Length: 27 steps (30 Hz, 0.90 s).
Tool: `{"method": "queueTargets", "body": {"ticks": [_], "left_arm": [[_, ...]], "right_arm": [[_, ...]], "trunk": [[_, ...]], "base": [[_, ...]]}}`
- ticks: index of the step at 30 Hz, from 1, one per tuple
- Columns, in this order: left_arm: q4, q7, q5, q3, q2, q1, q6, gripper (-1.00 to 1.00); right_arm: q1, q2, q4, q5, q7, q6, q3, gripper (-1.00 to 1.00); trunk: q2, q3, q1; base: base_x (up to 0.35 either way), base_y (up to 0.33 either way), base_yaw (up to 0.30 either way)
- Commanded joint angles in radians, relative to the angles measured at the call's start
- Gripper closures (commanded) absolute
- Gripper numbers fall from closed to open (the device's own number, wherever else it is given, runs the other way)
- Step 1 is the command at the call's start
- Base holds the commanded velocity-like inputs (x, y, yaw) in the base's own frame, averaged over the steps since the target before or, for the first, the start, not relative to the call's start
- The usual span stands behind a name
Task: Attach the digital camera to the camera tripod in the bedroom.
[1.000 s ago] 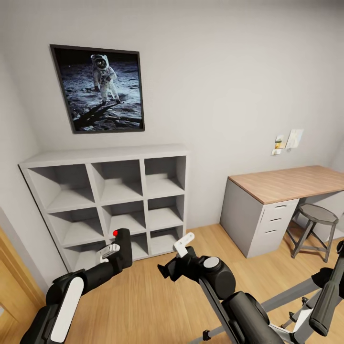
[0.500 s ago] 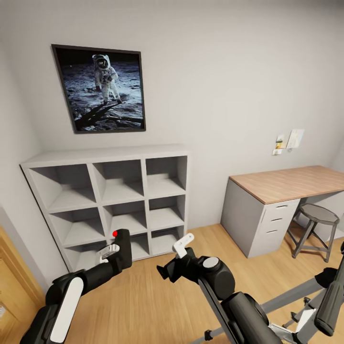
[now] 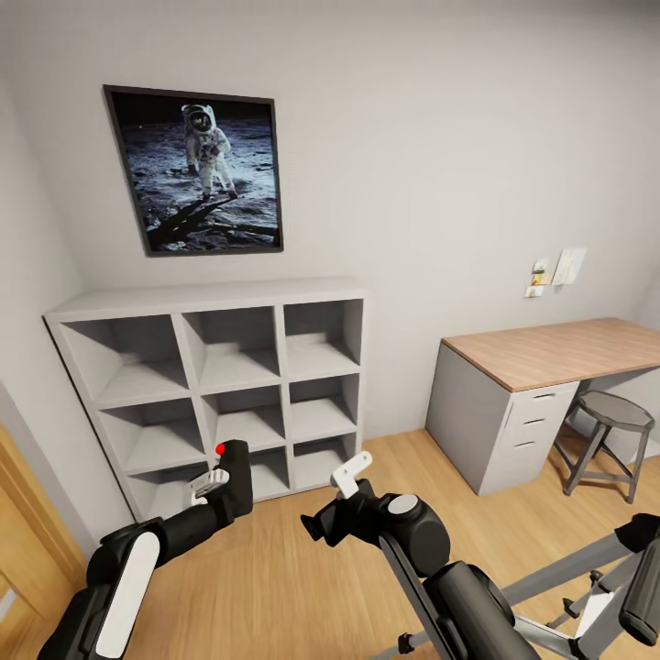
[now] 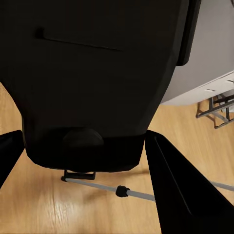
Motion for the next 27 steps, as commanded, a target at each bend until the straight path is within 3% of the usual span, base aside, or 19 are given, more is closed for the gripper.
{"method": "queueTargets", "body": {"ticks": [1,8,13,20,22,27], "left_arm": [[-0.001,-0.012,-0.006,0.003,-0.001,-0.001,0.006,1.00],[-0.001,-0.012,-0.007,0.003,0.001,-0.001,0.005,1.00],[-0.001,-0.013,-0.006,0.002,0.000,-0.001,0.005,1.00],[-0.001,-0.021,-0.006,0.002,-0.001,-0.001,0.005,1.00],[-0.003,-0.036,-0.005,0.002,0.000,-0.001,0.005,1.00],[-0.004,-0.042,-0.005,0.001,0.000,-0.001,0.005,1.00]], "right_arm": [[-0.001,0.000,-0.001,0.005,0.005,0.005,0.000,-1.00],[-0.001,-0.008,0.030,0.005,0.002,0.004,-0.022,-1.00],[0.002,-0.017,0.122,0.004,0.002,0.000,-0.054,-1.00],[0.043,-0.035,0.259,0.003,0.003,-0.024,-0.069,-1.00],[0.073,-0.076,0.355,0.001,0.004,-0.108,-0.072,-1.00],[0.090,-0.099,0.503,-0.003,0.004,-0.212,-0.073,-1.00]], "trunk": [[-0.002,-0.002,0.001],[-0.002,-0.002,0.001],[-0.002,-0.002,0.001],[-0.002,-0.002,0.001],[-0.002,-0.002,0.001],[-0.002,-0.002,0.001]], "base": [[0.005,0.046,0.000],[0.053,0.177,0.000],[0.103,0.262,0.000],[0.123,0.277,0.000],[0.156,0.277,0.000],[0.179,0.271,0.000]]}}
